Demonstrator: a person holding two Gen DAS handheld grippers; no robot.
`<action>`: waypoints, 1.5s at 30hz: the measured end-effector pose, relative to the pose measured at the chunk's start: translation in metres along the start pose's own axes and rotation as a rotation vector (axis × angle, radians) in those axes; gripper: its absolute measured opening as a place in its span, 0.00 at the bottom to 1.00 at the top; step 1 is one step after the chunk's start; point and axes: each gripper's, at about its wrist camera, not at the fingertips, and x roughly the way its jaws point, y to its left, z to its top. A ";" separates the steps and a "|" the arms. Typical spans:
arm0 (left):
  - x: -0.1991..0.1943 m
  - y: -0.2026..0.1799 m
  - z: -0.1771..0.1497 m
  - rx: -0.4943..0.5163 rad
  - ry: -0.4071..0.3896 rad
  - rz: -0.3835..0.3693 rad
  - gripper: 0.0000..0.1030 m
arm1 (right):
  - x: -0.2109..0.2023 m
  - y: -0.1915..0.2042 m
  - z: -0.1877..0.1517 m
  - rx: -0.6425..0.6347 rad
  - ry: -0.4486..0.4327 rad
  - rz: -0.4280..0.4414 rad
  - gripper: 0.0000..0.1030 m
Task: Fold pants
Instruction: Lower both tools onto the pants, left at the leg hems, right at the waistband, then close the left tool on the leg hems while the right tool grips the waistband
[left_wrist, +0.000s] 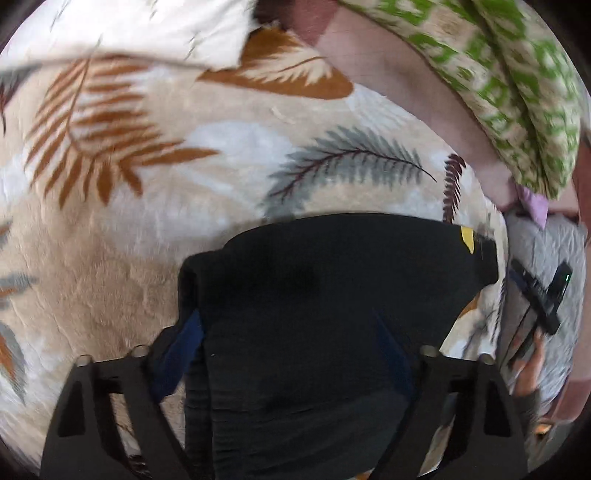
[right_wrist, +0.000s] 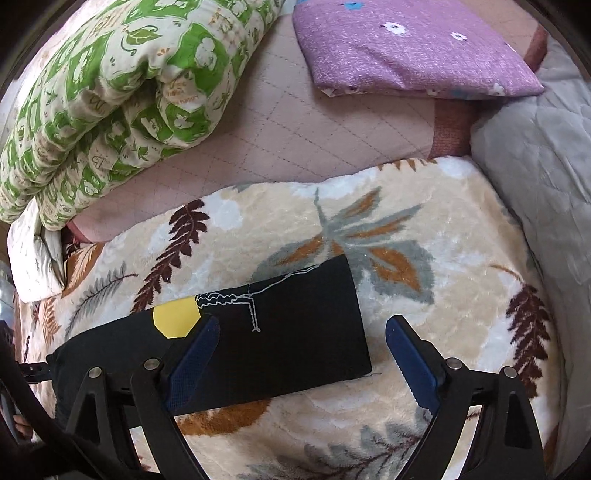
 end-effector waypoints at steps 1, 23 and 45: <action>-0.002 0.000 0.001 -0.008 -0.008 -0.010 0.70 | 0.001 -0.001 0.001 -0.002 0.000 -0.003 0.90; -0.014 0.018 0.016 0.122 -0.066 0.117 0.59 | 0.075 -0.012 0.027 -0.095 0.178 0.143 0.72; 0.012 0.006 0.026 0.106 -0.058 0.036 0.38 | 0.085 -0.025 0.050 -0.178 0.259 0.249 0.17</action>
